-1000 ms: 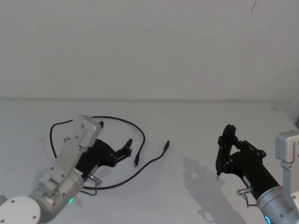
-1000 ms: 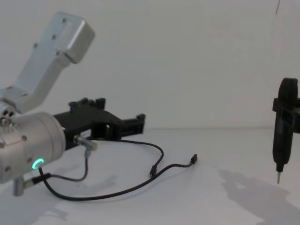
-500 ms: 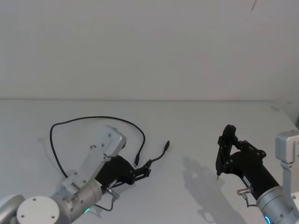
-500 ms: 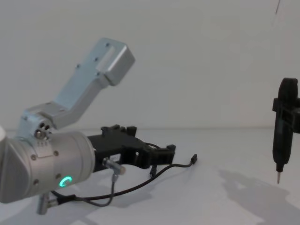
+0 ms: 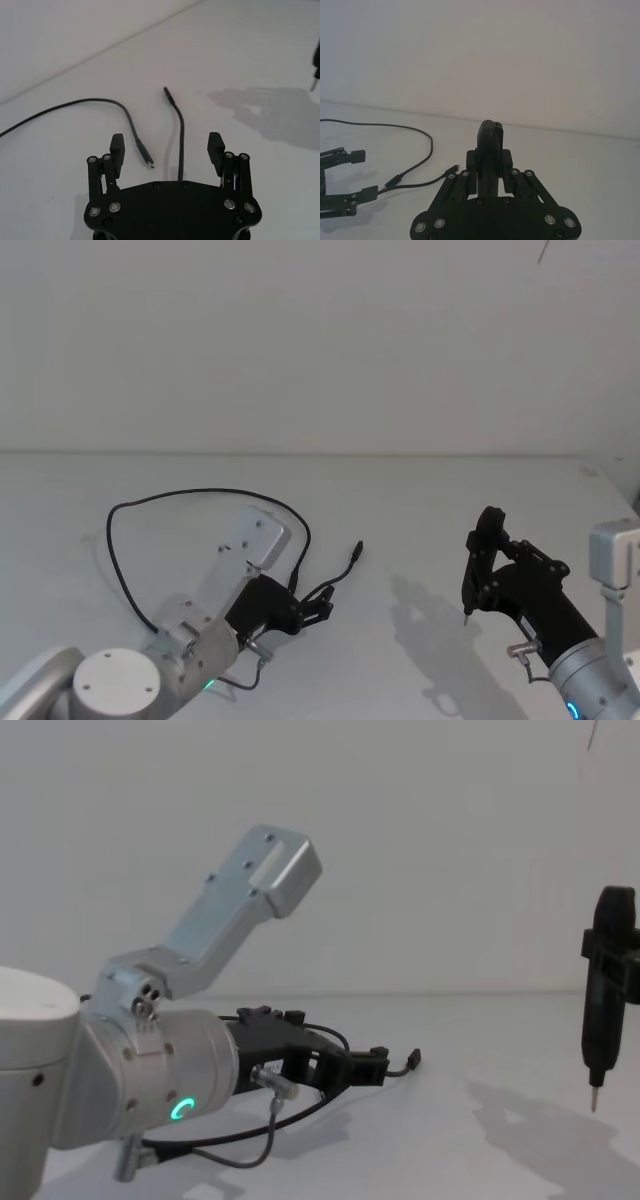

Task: Pick up the data cable with the one hand.

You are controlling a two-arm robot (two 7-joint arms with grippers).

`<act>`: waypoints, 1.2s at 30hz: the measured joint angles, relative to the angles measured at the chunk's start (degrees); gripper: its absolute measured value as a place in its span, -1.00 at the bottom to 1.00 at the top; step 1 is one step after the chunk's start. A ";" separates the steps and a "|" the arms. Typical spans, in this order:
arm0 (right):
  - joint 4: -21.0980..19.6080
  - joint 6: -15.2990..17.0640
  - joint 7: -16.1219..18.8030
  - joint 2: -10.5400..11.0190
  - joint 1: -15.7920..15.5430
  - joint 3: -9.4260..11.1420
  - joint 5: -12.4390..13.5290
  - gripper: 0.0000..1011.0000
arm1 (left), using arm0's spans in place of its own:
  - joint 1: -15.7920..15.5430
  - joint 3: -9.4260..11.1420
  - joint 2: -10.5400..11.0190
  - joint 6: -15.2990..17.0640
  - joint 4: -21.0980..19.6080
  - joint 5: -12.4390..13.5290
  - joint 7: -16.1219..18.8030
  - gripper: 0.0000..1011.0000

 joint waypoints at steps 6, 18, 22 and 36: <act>0.00 0.00 0.00 0.00 0.00 0.00 0.00 -0.45 | -0.86 -0.02 -1.88 2.20 1.70 0.64 1.51 0.98; 0.00 0.00 0.00 0.00 0.00 0.00 0.00 -0.45 | -2.60 0.71 -4.97 5.19 4.91 1.62 2.46 0.86; 0.00 0.00 0.00 0.00 0.00 0.00 0.00 -0.45 | -2.93 0.80 -5.44 5.79 5.44 1.75 2.44 0.72; 0.00 0.00 0.00 0.00 0.00 0.00 0.00 -0.45 | -3.68 0.90 -6.67 7.87 6.38 2.02 1.52 -0.16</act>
